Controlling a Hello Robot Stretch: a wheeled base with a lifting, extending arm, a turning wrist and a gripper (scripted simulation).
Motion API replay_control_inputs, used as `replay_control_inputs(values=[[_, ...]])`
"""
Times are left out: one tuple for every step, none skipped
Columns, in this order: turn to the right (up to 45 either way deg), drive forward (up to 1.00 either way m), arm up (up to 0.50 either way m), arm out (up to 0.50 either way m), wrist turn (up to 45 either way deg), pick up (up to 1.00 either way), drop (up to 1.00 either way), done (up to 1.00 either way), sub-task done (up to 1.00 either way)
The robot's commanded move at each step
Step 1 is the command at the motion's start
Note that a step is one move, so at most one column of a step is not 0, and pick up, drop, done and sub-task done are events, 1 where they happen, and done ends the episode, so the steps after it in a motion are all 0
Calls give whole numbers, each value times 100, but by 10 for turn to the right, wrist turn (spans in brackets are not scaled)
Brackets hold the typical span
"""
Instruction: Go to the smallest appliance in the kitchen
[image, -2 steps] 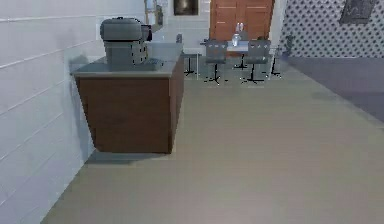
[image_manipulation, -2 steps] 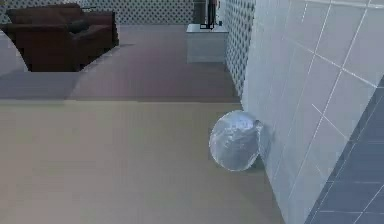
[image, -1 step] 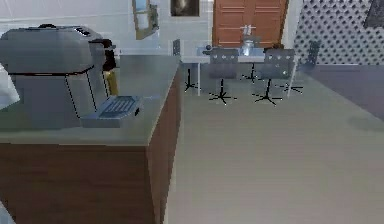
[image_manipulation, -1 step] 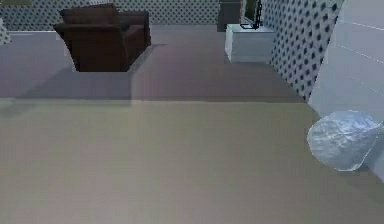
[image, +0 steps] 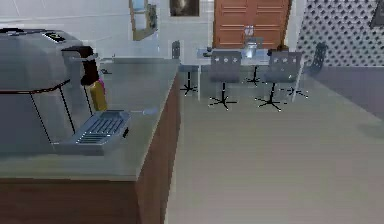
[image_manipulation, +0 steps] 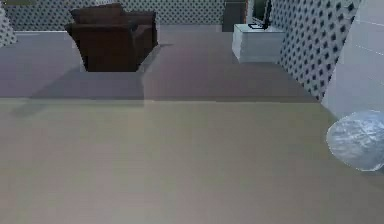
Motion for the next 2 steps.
replay_control_inputs(values=[[-360, 0, 0, 0, 0, 0, 0, 0, 0], [0, 0, 0, 0, 0, 0, 0, 100, 0]])
